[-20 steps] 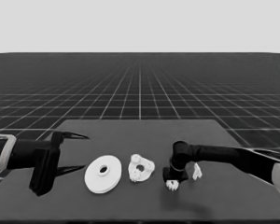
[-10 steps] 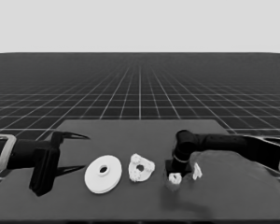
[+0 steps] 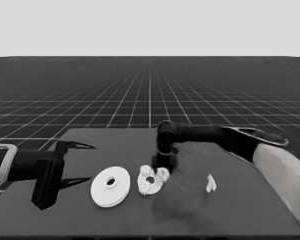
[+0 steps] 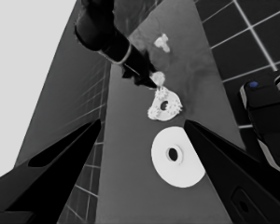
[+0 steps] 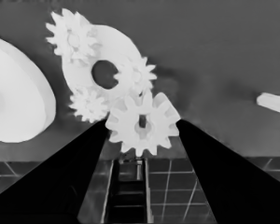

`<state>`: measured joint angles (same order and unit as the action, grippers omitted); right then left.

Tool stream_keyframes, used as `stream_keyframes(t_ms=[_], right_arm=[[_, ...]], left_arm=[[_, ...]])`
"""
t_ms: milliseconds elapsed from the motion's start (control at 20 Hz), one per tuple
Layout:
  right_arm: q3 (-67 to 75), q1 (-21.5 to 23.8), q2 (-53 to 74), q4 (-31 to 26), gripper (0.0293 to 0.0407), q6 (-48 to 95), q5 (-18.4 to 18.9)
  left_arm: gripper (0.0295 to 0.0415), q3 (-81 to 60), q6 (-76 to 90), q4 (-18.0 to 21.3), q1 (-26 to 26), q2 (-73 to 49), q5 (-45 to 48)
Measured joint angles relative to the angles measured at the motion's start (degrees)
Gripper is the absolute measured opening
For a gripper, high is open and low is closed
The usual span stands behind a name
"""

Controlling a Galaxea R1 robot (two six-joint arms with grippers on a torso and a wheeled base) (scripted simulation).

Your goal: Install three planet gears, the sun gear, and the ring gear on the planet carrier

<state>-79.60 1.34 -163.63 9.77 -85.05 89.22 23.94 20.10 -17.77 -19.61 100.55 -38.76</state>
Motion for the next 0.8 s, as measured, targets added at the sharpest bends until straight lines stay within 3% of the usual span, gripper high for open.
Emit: stream_keyframes(t_ms=[150,400,550,800], right_arm=[[-13.53,0.35,-9.55,-0.51,0.031,4.83,-0.77],[-17.56,0.35,-11.81,-0.63,0.031,6.56,-1.01],[-20.8,-5.31,-12.71,4.74,0.031,8.56,-2.64],[-21.89,-6.56,-13.01,5.95,0.031,9.2,-3.17]], left_arm=[[0.0385,0.0,0.0,0.0,0.0,0.0,0.0],[0.0385,0.0,0.0,0.0,0.0,0.0,0.0],[0.0385,0.0,0.0,0.0,0.0,0.0,0.0],[0.0385,0.0,0.0,0.0,0.0,0.0,0.0]])
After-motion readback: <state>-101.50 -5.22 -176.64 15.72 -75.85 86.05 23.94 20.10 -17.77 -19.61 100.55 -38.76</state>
